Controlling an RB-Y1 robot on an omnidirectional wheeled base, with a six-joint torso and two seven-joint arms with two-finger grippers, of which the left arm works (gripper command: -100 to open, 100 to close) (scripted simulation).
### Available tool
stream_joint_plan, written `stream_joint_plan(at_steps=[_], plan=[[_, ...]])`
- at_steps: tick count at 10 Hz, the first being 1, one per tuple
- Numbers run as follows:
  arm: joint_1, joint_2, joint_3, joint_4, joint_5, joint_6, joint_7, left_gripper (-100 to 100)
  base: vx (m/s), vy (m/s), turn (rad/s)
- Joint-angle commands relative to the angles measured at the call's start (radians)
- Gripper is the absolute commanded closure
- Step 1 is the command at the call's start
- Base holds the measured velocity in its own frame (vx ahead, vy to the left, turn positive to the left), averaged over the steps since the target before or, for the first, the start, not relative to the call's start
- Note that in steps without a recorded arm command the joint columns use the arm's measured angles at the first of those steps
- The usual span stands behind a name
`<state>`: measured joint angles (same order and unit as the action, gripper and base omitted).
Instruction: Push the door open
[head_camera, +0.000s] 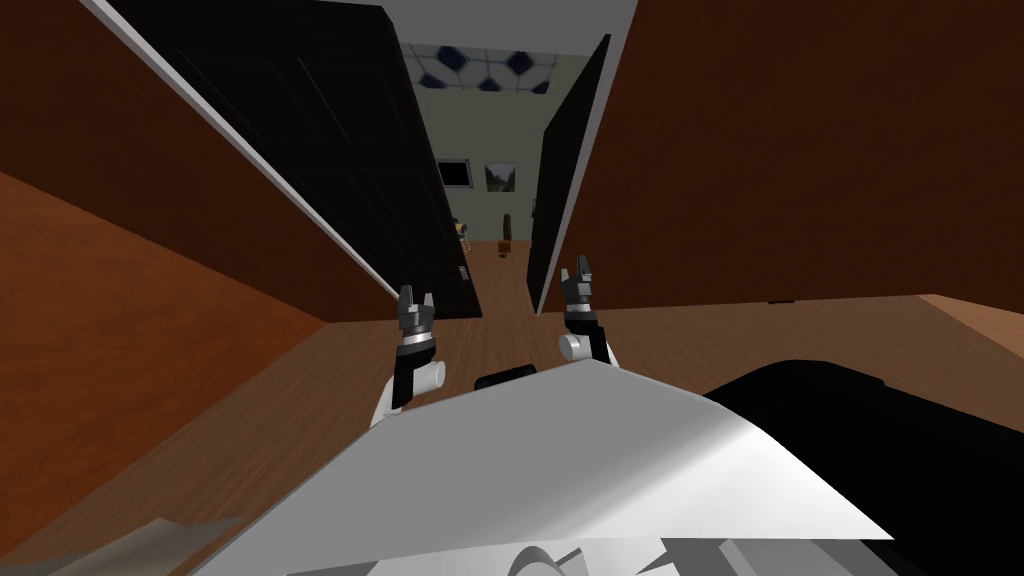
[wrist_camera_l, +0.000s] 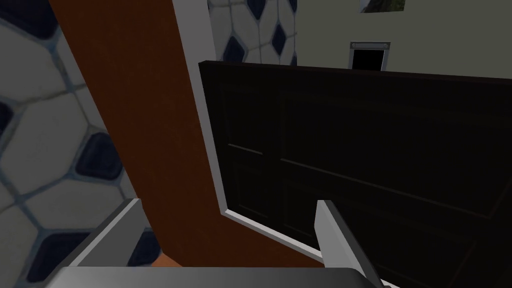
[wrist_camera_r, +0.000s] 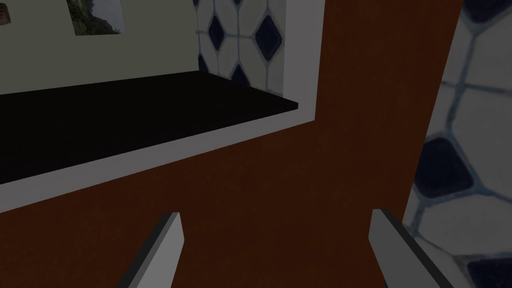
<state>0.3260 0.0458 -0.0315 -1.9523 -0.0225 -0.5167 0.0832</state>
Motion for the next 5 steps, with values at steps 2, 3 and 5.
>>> stream_joint_plan(at_steps=[2, 3, 5], plan=[[-0.026, 0.010, -0.003, 0.072, 0.001, -0.017, 0.004, -100, 0.097, 0.030, 0.000], [-0.037, 0.013, -0.004, 0.101, 0.001, -0.023, 0.004, -100, 0.102, 0.027, 0.002], [-0.058, 0.019, -0.008, 0.159, 0.001, -0.035, 0.006, -100, 0.106, 0.032, 0.000]])
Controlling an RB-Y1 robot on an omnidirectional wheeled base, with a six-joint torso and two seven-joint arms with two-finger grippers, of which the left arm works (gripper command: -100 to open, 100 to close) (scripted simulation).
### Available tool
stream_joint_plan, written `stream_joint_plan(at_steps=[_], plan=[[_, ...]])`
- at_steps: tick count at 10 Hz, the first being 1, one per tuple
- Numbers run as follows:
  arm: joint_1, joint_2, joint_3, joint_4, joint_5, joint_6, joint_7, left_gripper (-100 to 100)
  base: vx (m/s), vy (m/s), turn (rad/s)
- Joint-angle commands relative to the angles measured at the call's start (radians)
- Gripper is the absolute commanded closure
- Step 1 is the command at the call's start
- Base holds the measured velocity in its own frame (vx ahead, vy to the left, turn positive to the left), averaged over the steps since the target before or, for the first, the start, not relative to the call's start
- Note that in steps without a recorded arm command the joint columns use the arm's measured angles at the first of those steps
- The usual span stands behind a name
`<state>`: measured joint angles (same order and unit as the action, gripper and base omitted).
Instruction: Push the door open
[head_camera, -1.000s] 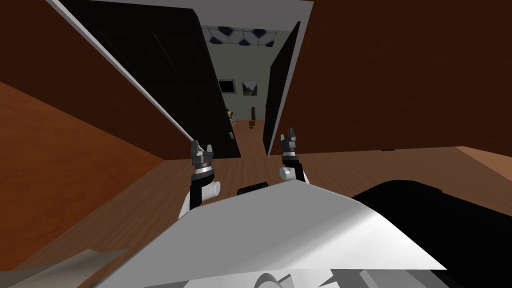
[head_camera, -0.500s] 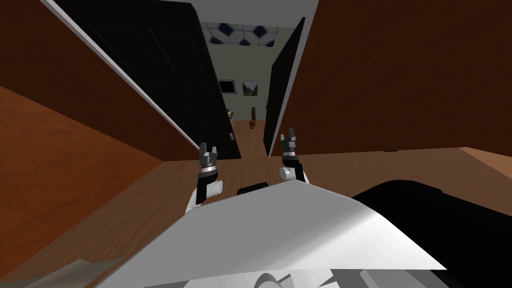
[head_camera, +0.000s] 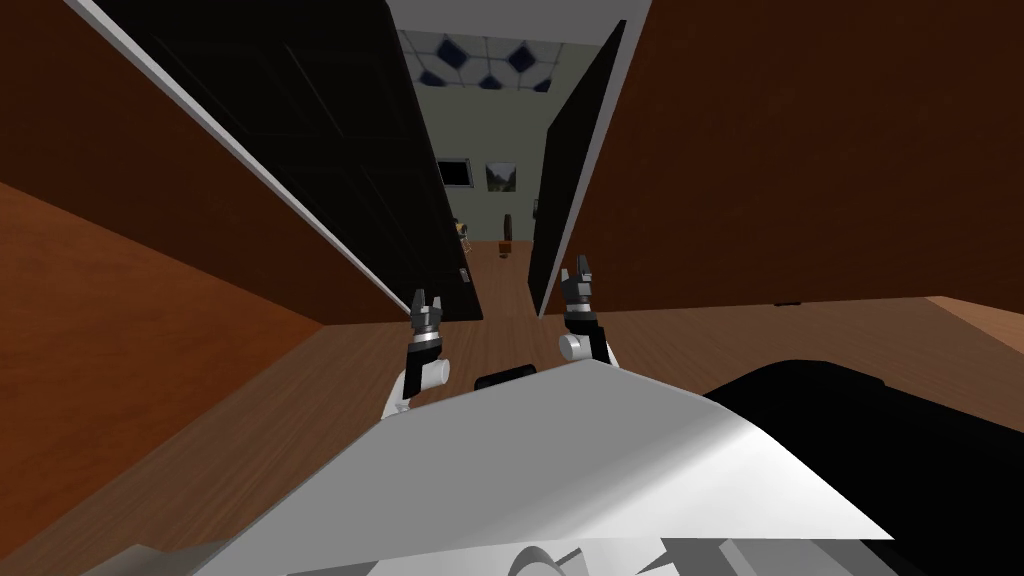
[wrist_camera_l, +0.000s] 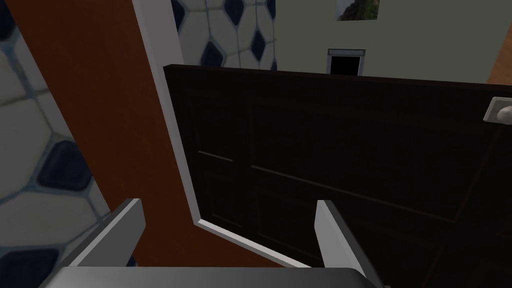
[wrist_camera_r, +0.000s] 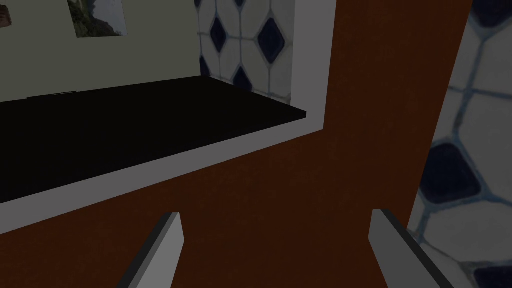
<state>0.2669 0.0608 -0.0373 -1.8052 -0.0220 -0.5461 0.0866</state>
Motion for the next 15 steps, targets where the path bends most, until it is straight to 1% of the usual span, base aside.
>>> stream_joint_plan(at_steps=[1, 7, 10, 15], plan=[[-0.009, 0.007, -0.003, 0.040, 0.001, -0.012, 0.003, -100, 0.109, 0.023, 0.001], [-0.077, 0.021, -0.014, 0.216, 0.001, -0.052, 0.008, -100, 0.096, 0.035, 0.001], [-0.112, 0.027, -0.020, 0.320, 0.001, -0.072, 0.011, -100, 0.103, 0.034, 0.001], [-0.170, 0.033, -0.029, 0.478, 0.002, -0.106, 0.015, -100, 0.098, 0.026, 0.000]])
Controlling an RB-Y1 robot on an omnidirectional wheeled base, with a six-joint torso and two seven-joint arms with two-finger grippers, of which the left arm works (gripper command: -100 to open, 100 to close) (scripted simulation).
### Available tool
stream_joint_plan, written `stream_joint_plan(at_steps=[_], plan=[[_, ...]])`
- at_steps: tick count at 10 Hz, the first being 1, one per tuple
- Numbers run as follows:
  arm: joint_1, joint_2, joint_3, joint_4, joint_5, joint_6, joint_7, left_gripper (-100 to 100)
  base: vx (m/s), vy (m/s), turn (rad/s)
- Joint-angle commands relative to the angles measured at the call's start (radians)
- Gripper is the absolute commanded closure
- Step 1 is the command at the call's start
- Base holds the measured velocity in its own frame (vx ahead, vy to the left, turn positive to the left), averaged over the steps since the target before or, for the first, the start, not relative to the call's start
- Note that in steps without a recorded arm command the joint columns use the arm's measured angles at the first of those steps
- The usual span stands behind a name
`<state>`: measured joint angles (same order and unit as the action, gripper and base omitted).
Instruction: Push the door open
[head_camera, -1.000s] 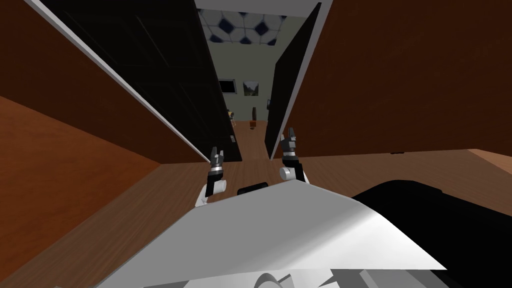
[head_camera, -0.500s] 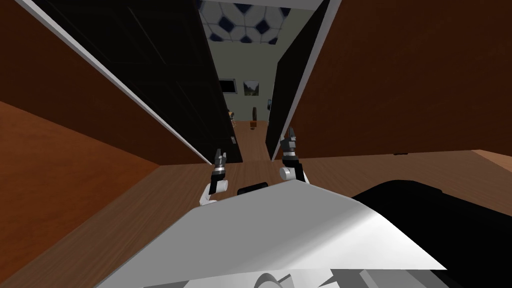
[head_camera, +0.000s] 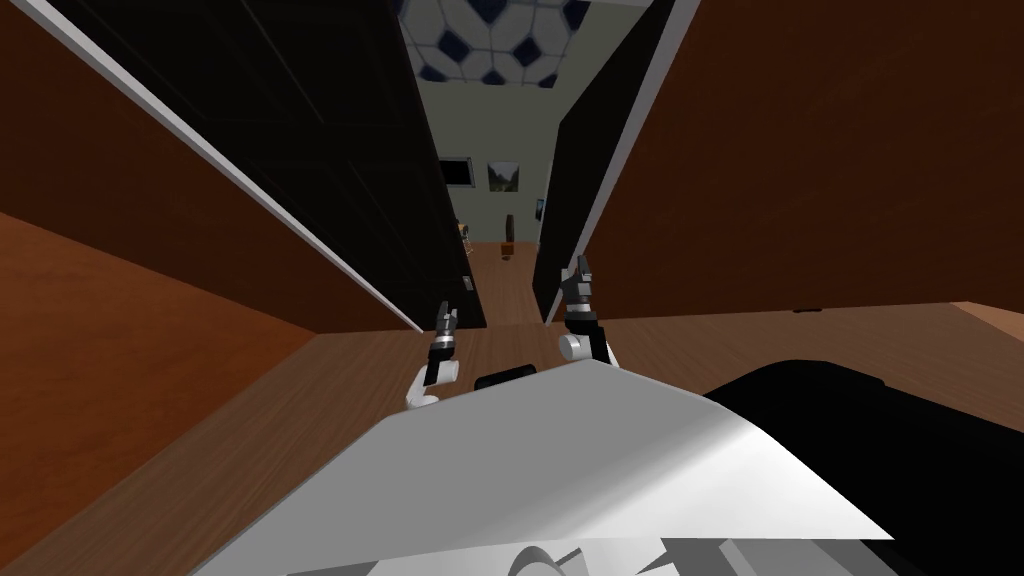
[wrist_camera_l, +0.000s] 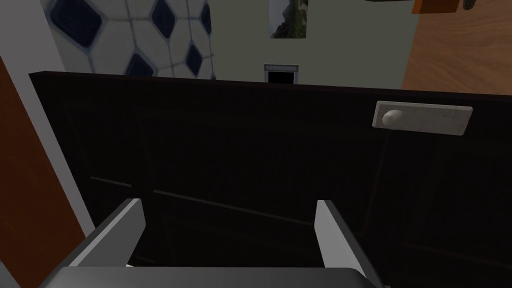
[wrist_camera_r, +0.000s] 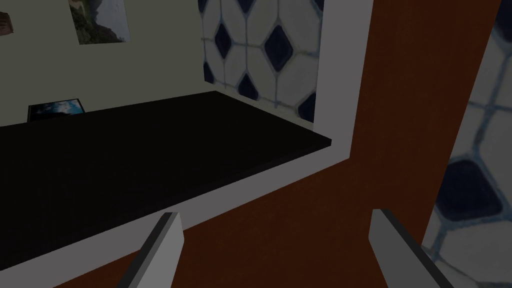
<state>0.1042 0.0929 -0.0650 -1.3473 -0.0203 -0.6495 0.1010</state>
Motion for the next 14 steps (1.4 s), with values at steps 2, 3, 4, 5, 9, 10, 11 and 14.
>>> stream_joint_plan(at_steps=[2, 3, 4, 5, 9, 10, 11, 14], plan=[[-0.019, 0.002, -0.003, 0.051, 0.000, -0.009, 0.001, -100, 0.087, 0.020, 0.002], [-0.030, 0.003, -0.005, 0.081, 0.000, -0.016, 0.002, -100, 0.047, 0.025, -0.001], [-0.041, 0.003, -0.006, 0.112, 0.000, -0.022, 0.003, -100, 0.072, 0.027, 0.001], [-0.053, 0.004, -0.008, 0.138, 0.000, -0.029, 0.004, -100, 0.097, 0.039, 0.002], [-0.085, 0.005, -0.013, 0.231, 0.001, -0.048, 0.006, -100, 0.068, 0.020, 0.001], [-0.096, 0.005, -0.015, 0.260, 0.001, -0.054, 0.007, -100, 0.098, 0.042, 0.001], [-0.106, 0.006, -0.017, 0.289, 0.001, -0.060, 0.008, -100, 0.110, 0.025, -0.002], [-0.136, 0.005, -0.021, 0.370, 0.001, -0.078, 0.010, -100, 0.108, 0.027, 0.001]])
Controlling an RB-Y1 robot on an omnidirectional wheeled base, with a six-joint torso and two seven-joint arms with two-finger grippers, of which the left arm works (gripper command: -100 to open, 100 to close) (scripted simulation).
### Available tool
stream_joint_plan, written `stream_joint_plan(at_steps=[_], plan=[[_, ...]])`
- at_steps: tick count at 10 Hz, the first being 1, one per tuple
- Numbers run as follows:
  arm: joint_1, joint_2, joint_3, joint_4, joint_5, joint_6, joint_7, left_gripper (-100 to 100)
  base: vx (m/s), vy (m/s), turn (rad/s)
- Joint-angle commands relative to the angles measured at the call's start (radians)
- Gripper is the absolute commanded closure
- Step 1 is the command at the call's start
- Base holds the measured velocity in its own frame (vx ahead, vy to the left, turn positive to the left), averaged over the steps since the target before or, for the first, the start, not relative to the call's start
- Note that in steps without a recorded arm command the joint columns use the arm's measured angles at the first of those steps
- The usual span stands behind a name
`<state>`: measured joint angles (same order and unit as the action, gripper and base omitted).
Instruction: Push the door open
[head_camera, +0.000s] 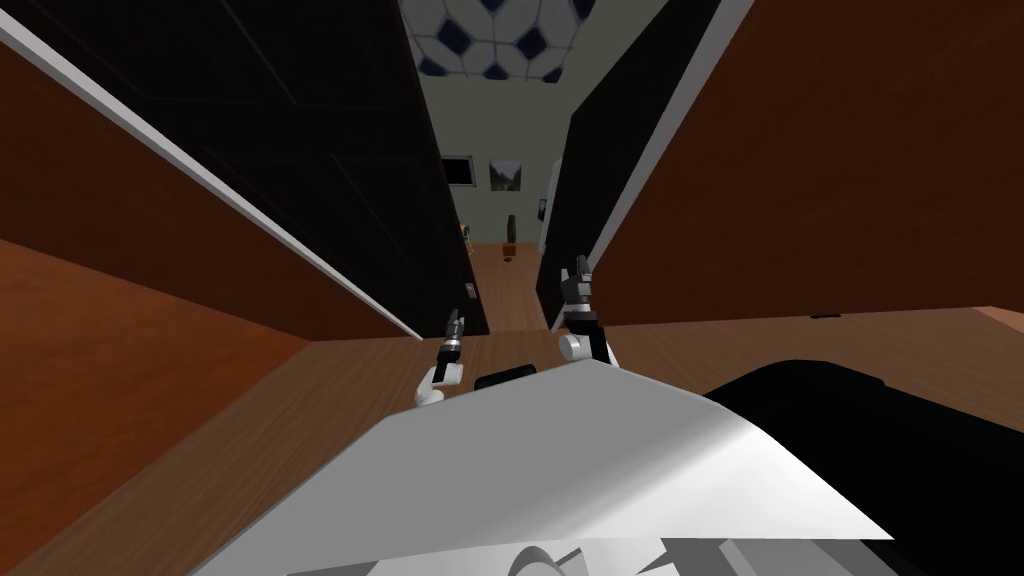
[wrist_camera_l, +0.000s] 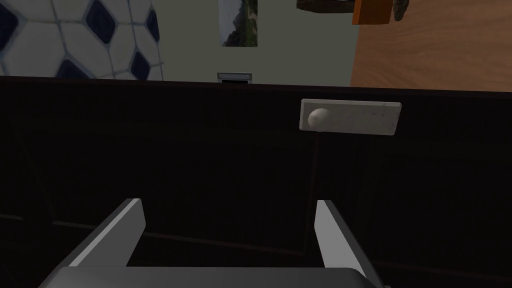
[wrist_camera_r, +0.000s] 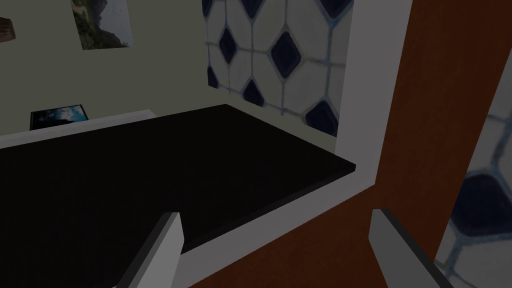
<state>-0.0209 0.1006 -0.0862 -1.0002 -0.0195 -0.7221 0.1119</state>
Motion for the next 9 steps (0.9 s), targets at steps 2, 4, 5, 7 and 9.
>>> stream_joint_plan(at_steps=[2, 4, 5, 7, 9], plan=[[-0.030, -0.003, -0.003, 0.075, 0.000, -0.016, 0.000, -100, 0.086, 0.027, 0.002], [-0.047, -0.004, -0.006, 0.122, 0.000, -0.026, 0.001, -100, 0.099, 0.027, -0.001], [-0.056, -0.004, -0.007, 0.144, 0.000, -0.031, 0.002, -100, 0.101, 0.011, 0.001], [-0.072, -0.005, -0.010, 0.189, 0.000, -0.041, 0.003, -100, 0.098, 0.017, 0.001], [-0.086, -0.006, -0.012, 0.226, 0.001, -0.049, 0.004, -100, 0.101, 0.022, 0.002]])
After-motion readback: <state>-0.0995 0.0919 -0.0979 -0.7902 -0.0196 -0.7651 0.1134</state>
